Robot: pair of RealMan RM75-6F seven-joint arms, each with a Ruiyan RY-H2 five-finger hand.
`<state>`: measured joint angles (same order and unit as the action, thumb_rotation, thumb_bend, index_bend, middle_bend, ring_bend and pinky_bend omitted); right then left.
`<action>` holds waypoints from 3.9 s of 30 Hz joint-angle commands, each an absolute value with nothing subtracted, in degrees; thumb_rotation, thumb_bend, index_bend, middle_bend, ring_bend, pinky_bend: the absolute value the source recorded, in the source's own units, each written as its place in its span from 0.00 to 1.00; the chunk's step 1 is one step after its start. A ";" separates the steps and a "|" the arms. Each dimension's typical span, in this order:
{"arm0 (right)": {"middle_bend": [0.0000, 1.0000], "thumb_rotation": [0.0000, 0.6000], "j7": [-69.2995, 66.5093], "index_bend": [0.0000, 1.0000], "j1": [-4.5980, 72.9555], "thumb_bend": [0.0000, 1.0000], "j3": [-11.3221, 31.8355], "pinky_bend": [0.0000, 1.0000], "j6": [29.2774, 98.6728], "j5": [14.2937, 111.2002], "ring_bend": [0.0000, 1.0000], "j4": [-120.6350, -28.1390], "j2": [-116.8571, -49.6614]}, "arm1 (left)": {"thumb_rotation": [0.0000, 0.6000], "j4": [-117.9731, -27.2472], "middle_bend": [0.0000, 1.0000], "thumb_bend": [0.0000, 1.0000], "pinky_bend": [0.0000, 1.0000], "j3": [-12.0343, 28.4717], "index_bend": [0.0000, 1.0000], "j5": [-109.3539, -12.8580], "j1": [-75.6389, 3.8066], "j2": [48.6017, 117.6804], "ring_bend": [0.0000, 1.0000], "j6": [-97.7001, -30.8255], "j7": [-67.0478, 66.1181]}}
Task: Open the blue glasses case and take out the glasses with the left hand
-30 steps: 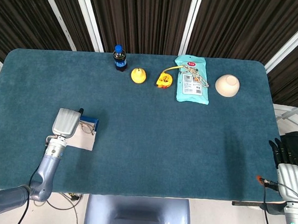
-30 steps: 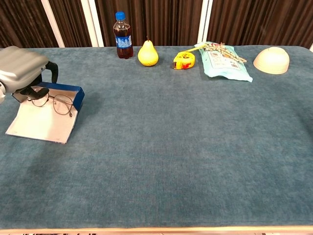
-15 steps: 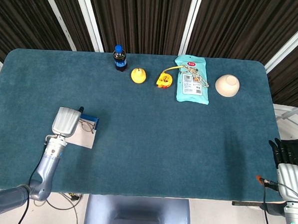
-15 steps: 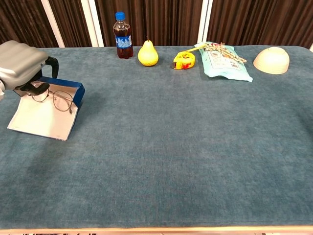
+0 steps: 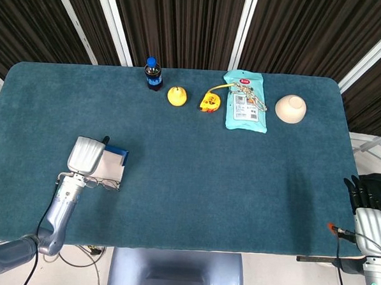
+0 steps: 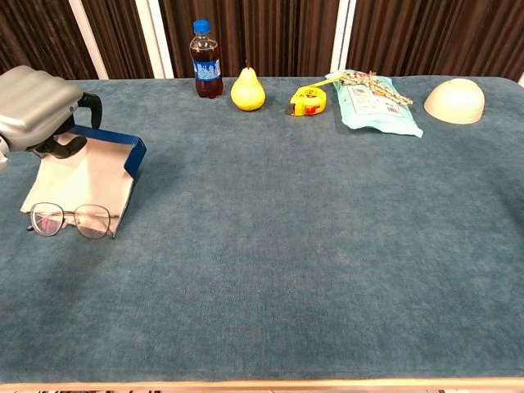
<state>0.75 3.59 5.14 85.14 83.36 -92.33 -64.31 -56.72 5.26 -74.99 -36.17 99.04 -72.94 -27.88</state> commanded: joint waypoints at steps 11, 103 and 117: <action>0.00 1.00 0.92 0.00 3.58 0.17 5.15 0.21 85.12 83.28 0.00 -92.39 -64.30 | 1.00 -57.45 0.99 0.24 0.98 9.06 0.25 -69.63 -36.30 99.89 0.89 -68.41 -30.80; 0.00 1.00 -0.41 0.00 3.43 0.17 5.18 0.21 84.92 83.00 0.00 -93.42 -63.67 | 1.00 -84.52 1.00 0.46 1.00 5.53 0.59 -53.62 -30.18 92.79 0.96 -66.80 -42.23; 0.00 1.00 -0.52 0.00 3.44 0.17 5.16 0.21 84.85 83.04 0.00 -93.43 -63.66 | 1.00 -88.86 1.00 0.48 1.00 6.64 0.62 -54.34 -31.90 93.66 0.96 -67.30 -43.50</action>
<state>-0.52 3.44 5.16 84.86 83.04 -93.43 -63.66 -88.24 6.24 -54.50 -31.39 93.19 -67.34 -42.95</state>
